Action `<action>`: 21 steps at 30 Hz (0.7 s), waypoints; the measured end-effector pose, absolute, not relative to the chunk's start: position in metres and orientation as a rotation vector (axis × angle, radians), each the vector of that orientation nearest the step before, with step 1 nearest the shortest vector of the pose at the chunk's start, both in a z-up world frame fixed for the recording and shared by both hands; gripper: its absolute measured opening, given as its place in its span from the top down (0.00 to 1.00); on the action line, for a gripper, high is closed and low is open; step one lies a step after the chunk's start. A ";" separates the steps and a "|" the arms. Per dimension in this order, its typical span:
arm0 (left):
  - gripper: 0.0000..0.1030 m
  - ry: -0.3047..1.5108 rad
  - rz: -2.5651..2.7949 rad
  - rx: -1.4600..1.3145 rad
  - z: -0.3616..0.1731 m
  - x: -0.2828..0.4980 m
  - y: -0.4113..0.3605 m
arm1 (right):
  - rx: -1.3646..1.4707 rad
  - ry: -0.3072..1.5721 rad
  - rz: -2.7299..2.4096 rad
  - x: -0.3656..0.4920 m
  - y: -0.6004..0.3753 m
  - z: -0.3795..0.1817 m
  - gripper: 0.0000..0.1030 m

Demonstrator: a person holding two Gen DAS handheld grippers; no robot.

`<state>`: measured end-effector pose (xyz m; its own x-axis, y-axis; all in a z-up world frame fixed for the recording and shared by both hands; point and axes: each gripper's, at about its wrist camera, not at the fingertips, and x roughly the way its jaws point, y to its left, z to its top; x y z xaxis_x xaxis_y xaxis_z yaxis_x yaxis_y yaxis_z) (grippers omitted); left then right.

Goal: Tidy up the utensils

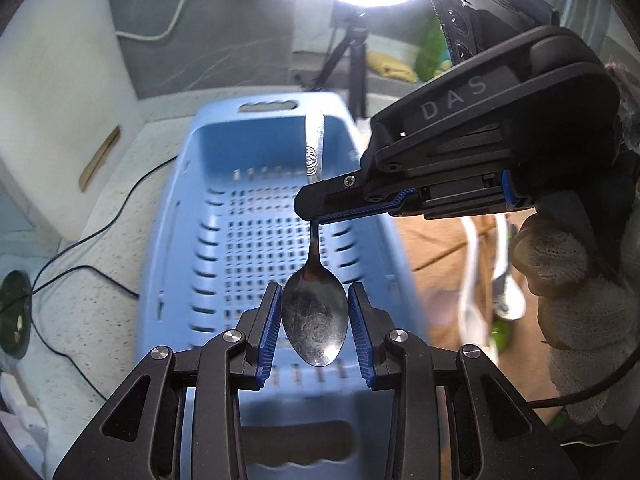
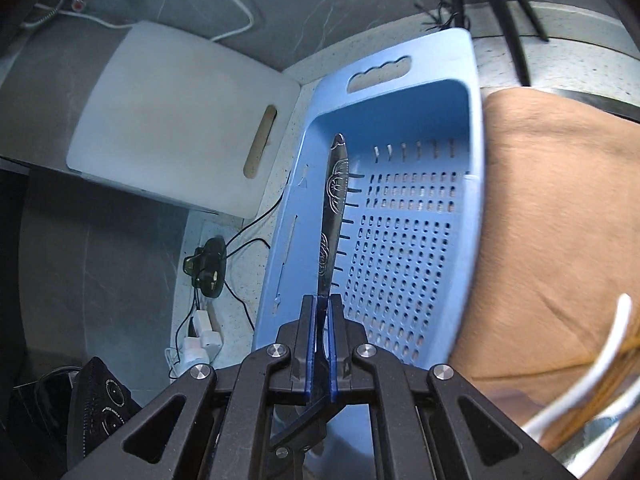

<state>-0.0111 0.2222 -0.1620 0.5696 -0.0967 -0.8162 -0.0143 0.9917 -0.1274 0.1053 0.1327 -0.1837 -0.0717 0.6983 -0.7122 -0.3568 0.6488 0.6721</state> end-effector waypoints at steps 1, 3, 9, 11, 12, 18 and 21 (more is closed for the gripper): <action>0.69 0.972 -0.042 -0.119 -0.164 -0.009 0.225 | 0.316 1.401 0.893 0.108 0.137 -0.187 0.95; 0.69 0.987 -0.026 -0.116 -0.168 -0.003 0.231 | 0.324 1.425 0.896 0.113 0.146 -0.195 0.95; 0.69 1.034 0.014 -0.122 -0.179 0.007 0.245 | 0.318 1.465 0.898 0.122 0.166 -0.212 0.95; 0.69 1.045 0.026 -0.124 -0.181 0.010 0.249 | 0.305 1.460 0.911 0.123 0.171 -0.212 0.95; 0.69 1.046 0.028 -0.122 -0.182 0.011 0.251 | 0.293 1.456 0.917 0.123 0.174 -0.212 0.94; 0.69 1.044 0.063 -0.107 -0.177 0.010 0.256 | 0.253 1.448 0.913 0.124 0.178 -0.215 0.90; 0.69 1.027 0.078 -0.110 -0.171 0.005 0.258 | 0.219 1.421 0.905 0.121 0.173 -0.208 0.84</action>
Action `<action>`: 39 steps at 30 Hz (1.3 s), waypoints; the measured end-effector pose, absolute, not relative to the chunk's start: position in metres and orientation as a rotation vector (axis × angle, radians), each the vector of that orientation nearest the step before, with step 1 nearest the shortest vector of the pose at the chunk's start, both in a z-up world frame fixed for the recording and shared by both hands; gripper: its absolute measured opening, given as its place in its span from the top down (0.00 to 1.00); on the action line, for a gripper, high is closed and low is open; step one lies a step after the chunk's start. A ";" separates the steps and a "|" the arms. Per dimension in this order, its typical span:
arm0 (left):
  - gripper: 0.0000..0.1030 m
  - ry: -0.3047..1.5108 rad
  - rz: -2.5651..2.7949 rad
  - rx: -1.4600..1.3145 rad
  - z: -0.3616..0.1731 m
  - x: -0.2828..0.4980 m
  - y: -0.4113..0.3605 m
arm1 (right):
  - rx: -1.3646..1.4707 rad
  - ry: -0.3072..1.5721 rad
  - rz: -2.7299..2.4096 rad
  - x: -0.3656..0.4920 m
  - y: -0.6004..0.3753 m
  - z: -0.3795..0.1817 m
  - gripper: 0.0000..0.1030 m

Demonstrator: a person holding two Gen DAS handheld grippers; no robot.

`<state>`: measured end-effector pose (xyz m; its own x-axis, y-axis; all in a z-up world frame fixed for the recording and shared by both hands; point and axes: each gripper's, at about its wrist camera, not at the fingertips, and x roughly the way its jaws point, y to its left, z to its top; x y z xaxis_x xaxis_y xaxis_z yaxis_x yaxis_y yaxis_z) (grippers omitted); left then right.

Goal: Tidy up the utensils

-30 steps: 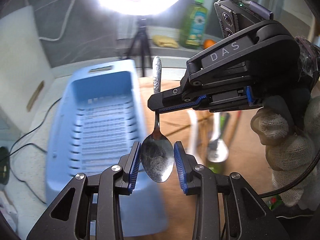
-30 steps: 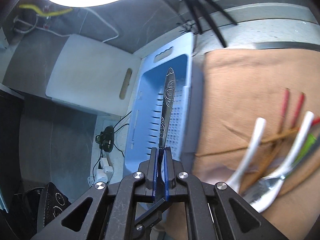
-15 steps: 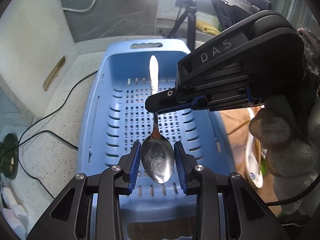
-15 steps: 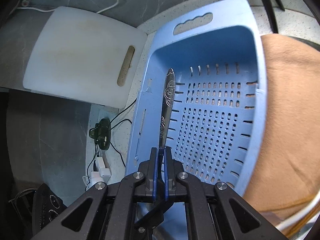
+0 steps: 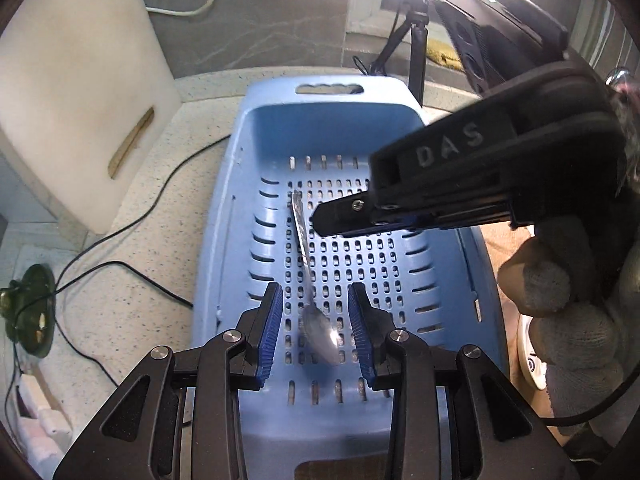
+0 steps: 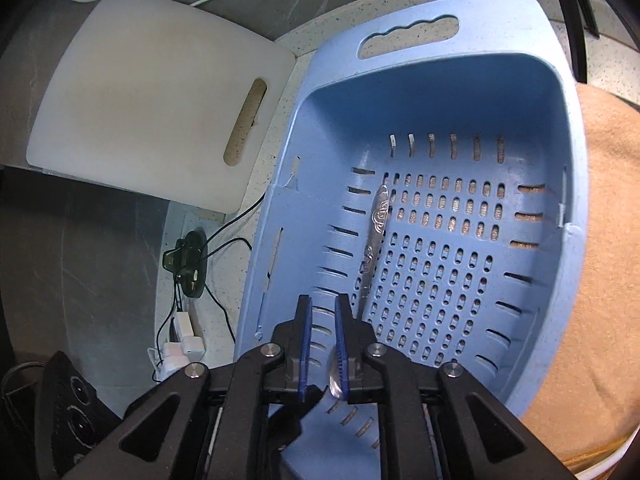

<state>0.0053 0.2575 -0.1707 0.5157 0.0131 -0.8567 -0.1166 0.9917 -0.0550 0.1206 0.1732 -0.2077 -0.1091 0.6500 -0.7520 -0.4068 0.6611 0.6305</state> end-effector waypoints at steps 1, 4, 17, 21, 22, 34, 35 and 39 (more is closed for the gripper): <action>0.69 1.019 0.081 -0.114 -0.168 0.003 0.258 | 0.206 1.409 0.901 0.119 0.171 -0.204 0.83; 0.69 0.992 0.089 -0.120 -0.156 -0.009 0.257 | 0.147 1.352 0.877 0.113 0.162 -0.186 0.78; 0.69 0.897 0.112 -0.130 -0.111 -0.056 0.213 | -0.069 1.009 0.739 0.067 0.072 -0.092 0.61; 0.69 0.884 0.087 -0.128 -0.103 -0.060 0.187 | -0.096 0.950 0.716 0.056 0.042 -0.078 0.61; 0.69 0.882 0.082 -0.128 -0.101 -0.061 0.182 | -0.096 0.941 0.712 0.054 0.034 -0.075 0.61; 0.69 0.861 -0.011 -0.105 -0.090 -0.060 0.112 | -0.014 0.820 0.660 0.040 -0.042 -0.052 0.61; 0.69 0.859 -0.018 -0.100 -0.090 -0.059 0.107 | -0.018 0.815 0.653 0.040 -0.048 -0.052 0.61; 0.69 0.859 -0.044 -0.094 -0.090 -0.058 0.091 | -0.044 0.780 0.634 0.038 -0.066 -0.049 0.61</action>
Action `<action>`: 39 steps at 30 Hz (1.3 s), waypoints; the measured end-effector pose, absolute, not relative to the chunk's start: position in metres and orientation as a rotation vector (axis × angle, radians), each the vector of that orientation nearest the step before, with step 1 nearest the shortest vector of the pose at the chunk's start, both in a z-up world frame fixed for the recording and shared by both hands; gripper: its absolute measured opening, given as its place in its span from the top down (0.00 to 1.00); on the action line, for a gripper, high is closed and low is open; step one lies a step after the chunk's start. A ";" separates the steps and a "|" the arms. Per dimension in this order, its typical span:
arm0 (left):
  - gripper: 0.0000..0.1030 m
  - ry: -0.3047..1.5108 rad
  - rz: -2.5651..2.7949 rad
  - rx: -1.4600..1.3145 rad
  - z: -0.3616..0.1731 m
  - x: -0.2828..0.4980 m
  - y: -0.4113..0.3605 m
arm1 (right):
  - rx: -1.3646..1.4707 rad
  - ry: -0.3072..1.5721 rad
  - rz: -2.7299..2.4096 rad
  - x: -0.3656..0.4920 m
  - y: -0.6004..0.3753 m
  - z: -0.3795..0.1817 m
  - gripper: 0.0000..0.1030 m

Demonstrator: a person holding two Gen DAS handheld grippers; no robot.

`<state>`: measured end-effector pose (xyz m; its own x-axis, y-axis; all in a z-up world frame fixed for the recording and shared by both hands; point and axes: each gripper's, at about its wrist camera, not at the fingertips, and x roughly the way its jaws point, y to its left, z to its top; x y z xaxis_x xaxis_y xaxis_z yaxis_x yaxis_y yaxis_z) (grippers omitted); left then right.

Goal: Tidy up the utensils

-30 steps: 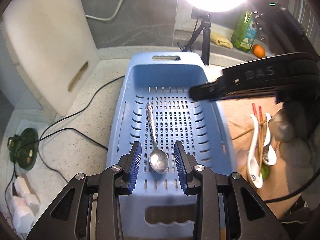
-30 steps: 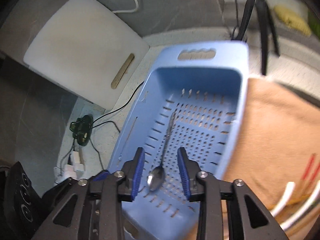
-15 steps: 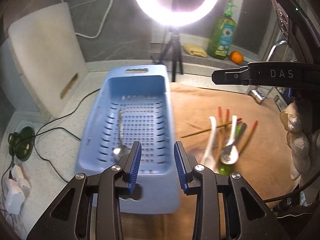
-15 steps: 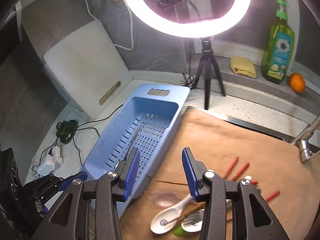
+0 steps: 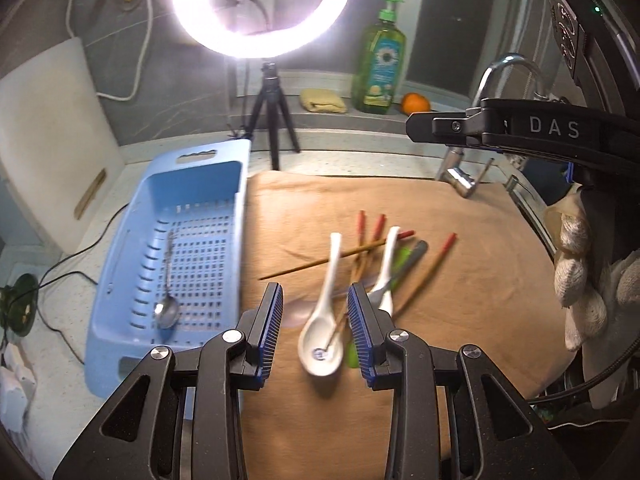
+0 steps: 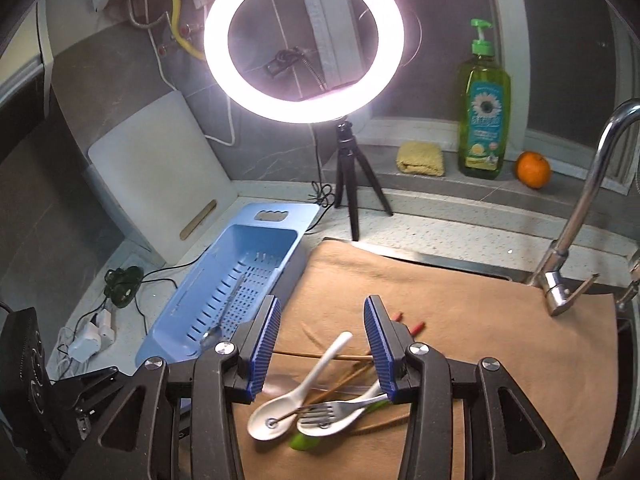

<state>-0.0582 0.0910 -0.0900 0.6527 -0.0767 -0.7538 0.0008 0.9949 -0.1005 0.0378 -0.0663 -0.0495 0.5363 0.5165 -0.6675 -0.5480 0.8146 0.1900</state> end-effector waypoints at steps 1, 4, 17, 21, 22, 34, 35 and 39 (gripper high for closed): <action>0.69 0.862 -0.049 -0.095 -0.091 -0.058 0.088 | -0.050 0.775 0.632 0.038 -0.070 -0.050 0.61; 0.62 0.871 -0.068 -0.093 -0.096 -0.058 0.078 | -0.044 0.800 0.621 0.045 -0.087 -0.059 0.40; 0.60 0.973 -0.179 -0.070 -0.138 -0.049 0.037 | 0.227 1.080 0.608 0.084 -0.178 -0.129 0.34; 0.60 1.002 -0.172 -0.089 -0.146 -0.049 0.040 | 0.296 1.153 0.628 0.088 -0.188 -0.150 0.34; 0.60 1.007 -0.168 -0.095 -0.147 -0.049 0.041 | 0.316 1.168 0.632 0.090 -0.190 -0.154 0.34; 0.60 1.002 -0.124 -0.096 -0.145 -0.043 0.065 | 0.404 1.302 0.644 0.105 -0.184 -0.184 0.64; 0.60 0.997 -0.129 -0.079 -0.142 -0.040 0.066 | 0.408 1.316 0.640 0.106 -0.183 -0.186 0.66; 0.60 0.993 -0.156 0.007 -0.139 -0.021 0.068 | 0.454 1.378 0.604 0.106 -0.184 -0.201 0.74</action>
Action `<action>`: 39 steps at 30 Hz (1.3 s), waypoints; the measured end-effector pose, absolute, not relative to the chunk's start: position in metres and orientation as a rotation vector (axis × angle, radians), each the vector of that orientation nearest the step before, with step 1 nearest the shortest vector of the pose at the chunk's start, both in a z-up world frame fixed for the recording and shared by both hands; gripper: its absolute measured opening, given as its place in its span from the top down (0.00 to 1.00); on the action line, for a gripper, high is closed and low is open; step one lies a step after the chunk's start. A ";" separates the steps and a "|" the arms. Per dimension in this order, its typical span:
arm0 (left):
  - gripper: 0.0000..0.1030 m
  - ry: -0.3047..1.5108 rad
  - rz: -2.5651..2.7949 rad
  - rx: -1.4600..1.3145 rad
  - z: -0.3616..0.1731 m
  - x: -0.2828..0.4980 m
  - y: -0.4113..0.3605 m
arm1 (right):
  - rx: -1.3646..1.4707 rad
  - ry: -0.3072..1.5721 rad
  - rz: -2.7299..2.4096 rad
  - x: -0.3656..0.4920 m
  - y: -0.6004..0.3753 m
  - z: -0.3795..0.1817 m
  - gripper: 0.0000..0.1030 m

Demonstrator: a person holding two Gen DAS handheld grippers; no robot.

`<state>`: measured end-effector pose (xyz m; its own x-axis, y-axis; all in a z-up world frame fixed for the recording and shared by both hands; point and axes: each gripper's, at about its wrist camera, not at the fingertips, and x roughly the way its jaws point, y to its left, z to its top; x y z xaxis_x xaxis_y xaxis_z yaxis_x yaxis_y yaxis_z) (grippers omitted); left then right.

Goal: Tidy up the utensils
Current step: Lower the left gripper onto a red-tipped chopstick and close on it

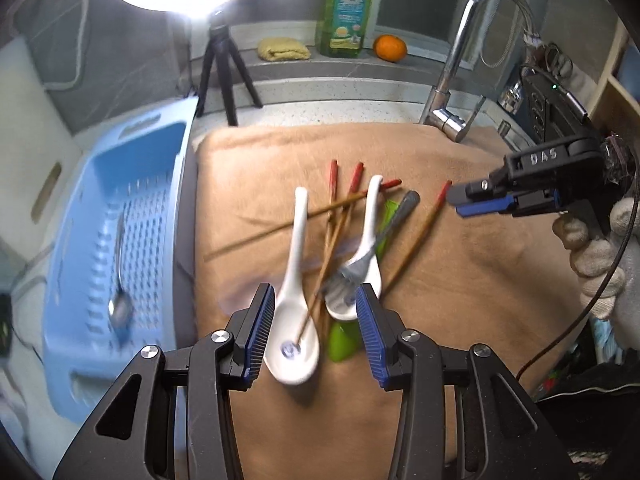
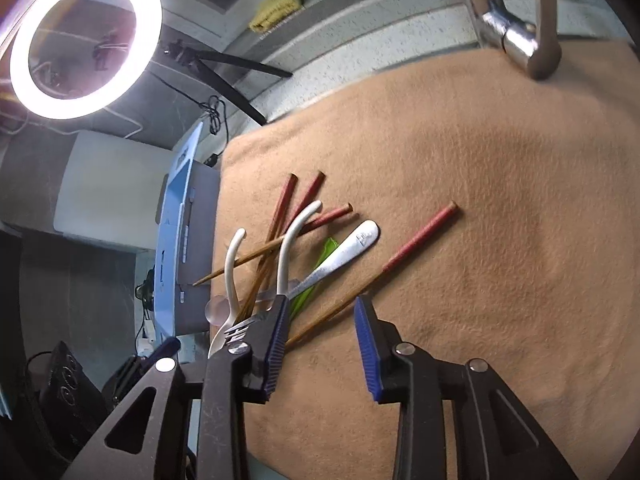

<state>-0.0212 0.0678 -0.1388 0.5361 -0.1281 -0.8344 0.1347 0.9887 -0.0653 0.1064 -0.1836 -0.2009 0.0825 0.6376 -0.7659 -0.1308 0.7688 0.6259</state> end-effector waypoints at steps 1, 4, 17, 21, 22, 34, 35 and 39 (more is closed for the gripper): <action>0.60 0.993 -0.164 0.022 -0.138 -0.017 0.068 | 0.461 1.387 0.594 0.106 -0.184 -0.204 0.75; 0.68 1.006 -0.208 0.088 -0.139 0.000 0.064 | 0.490 1.410 0.565 0.104 -0.185 -0.212 0.78; 0.79 1.138 -0.436 0.287 -0.165 0.078 0.031 | 0.561 1.429 0.452 0.097 -0.171 -0.236 0.82; 0.79 1.184 -0.488 0.350 -0.174 0.094 0.022 | 0.582 1.423 0.424 0.100 -0.170 -0.239 0.82; 0.79 1.195 -0.501 0.368 -0.177 0.097 0.020 | 0.585 1.422 0.419 0.100 -0.169 -0.239 0.82; 0.90 1.252 -0.563 0.406 -0.193 0.114 0.010 | 0.547 1.413 0.371 0.109 -0.158 -0.240 0.83; 0.90 1.251 -0.565 0.404 -0.193 0.114 0.011 | 0.538 1.413 0.367 0.110 -0.157 -0.240 0.83; 0.92 1.241 -0.570 0.407 -0.195 0.114 0.008 | 0.513 1.414 0.352 0.113 -0.153 -0.239 0.86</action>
<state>0.1136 0.0076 -0.1948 0.2147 -0.1833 -0.9593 0.6082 0.7937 -0.0155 0.1132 -0.1533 -0.2394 0.1337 0.5242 -0.8410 0.0680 0.8418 0.5355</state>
